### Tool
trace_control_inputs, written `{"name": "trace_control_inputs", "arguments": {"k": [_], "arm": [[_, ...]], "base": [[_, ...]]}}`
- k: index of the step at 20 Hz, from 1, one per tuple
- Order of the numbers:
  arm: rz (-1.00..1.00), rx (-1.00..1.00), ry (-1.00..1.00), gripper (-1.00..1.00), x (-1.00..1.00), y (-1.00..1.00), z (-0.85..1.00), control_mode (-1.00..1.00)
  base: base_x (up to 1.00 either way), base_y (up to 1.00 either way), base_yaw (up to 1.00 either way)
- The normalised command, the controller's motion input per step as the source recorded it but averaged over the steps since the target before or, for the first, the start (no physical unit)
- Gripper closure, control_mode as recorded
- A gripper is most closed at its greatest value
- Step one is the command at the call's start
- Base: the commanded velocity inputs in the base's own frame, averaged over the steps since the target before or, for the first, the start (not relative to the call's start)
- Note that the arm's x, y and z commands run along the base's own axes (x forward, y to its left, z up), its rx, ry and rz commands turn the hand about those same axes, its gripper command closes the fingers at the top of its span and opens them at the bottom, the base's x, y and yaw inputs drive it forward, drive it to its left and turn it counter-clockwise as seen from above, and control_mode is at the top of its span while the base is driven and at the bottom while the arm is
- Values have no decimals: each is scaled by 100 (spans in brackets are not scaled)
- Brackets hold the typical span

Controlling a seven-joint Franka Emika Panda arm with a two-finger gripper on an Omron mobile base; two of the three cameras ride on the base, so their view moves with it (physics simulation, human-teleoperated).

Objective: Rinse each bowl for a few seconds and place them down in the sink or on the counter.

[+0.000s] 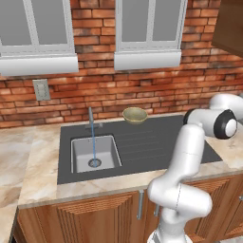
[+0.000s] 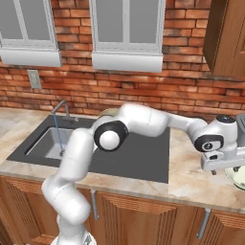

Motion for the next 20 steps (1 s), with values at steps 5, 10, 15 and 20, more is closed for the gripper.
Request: {"name": "trace_control_inputs", "arguments": {"k": [5,10,15,20], "arm": [[0,0,2,-100,28,-12,-24,-100],[0,0,2,-100,31,-17,-27,-100],[0,0,3,-100,31,-25,-28,-100],[0,0,2,-100,28,-38,-19,-100]], "base": [[0,0,0],[0,0,0],[0,0,0],[0,0,0]]}}
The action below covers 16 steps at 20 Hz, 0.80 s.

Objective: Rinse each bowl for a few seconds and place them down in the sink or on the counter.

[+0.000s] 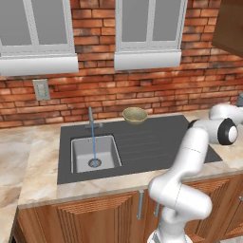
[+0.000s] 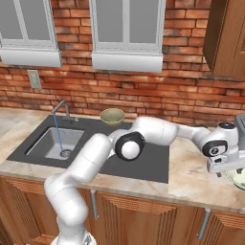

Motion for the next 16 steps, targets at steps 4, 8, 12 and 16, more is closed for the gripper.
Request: {"name": "trace_control_inputs", "arguments": {"k": [4,8,12,16], "arm": [[0,0,2,-100,23,-39,-19,-100],[0,0,2,100,17,-27,-14,-100],[0,3,0,100,4,-22,-1,-100],[0,5,-1,100,0,-16,4,-100]], "base": [[0,0,0],[0,0,0],[0,0,0],[0,0,0]]}}
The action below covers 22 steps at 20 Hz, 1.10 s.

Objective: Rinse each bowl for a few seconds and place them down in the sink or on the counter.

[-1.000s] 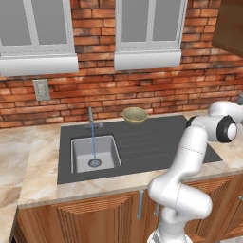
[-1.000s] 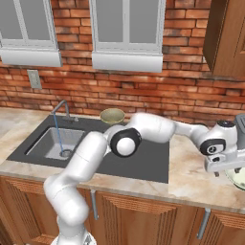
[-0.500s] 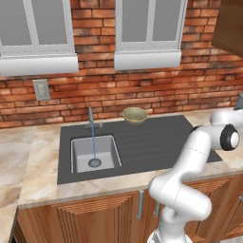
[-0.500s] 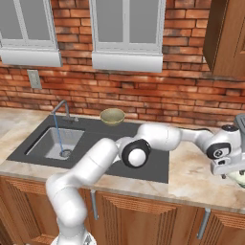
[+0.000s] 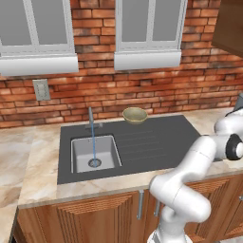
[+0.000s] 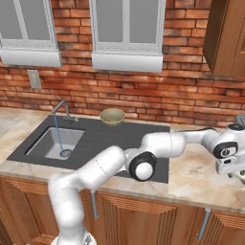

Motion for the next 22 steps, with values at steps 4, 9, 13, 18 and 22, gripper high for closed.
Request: {"name": "trace_control_inputs", "arguments": {"k": [4,9,13,18,22], "arm": [[2,5,-11,100,-16,0,20,-100],[12,5,-14,100,-33,38,17,-100],[15,2,-10,100,-35,63,14,-100],[15,0,-11,100,-37,69,14,-100],[17,0,-8,100,-40,69,12,-100]], "base": [[0,0,0],[0,0,0],[0,0,0],[0,0,0],[0,0,0]]}}
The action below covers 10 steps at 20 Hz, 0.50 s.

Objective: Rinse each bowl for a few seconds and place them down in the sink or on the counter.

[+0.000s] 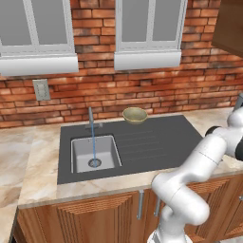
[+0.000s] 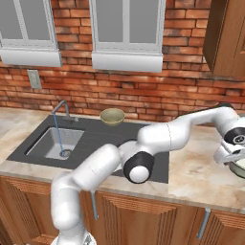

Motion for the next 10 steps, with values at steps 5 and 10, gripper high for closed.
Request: {"name": "trace_control_inputs", "arguments": {"k": [5,10], "arm": [[16,0,-8,100,-42,75,11,-100],[13,-5,-12,100,-39,93,10,-100]], "base": [[0,0,0],[0,0,0]]}}
